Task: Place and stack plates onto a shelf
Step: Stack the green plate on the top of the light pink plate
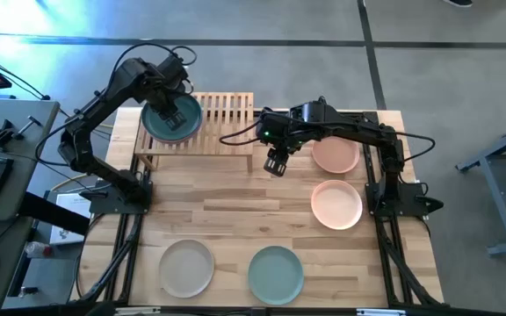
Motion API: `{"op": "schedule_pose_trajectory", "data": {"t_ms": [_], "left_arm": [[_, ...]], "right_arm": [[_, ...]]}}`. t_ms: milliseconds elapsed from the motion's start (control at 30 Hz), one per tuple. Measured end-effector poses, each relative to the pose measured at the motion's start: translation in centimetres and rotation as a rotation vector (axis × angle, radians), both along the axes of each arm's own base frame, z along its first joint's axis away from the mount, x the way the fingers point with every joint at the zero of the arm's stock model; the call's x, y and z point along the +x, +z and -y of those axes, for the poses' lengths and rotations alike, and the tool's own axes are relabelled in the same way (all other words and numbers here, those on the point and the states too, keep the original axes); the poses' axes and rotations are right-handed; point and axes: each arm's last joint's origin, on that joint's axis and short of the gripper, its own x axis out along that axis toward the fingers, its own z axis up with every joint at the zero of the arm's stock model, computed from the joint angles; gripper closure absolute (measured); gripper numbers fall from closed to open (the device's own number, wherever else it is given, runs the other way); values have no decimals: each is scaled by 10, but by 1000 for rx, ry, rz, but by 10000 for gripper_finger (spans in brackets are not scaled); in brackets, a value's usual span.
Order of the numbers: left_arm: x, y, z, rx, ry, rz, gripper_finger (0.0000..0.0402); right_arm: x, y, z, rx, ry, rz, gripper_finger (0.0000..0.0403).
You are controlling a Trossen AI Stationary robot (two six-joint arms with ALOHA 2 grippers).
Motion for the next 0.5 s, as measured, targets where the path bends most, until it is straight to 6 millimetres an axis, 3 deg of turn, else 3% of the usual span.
{"op": "schedule_pose_trajectory", "data": {"t_ms": [233, 500], "left_arm": [[-5, -4, -5, -46, 37, 36, 323], [-6, -33, -3, -134, 22, -53, 323]], "right_arm": [[0, 0, 0, 1, 0, -5, 262], [-1, 0, 0, 2, 0, -8, 262]]}}
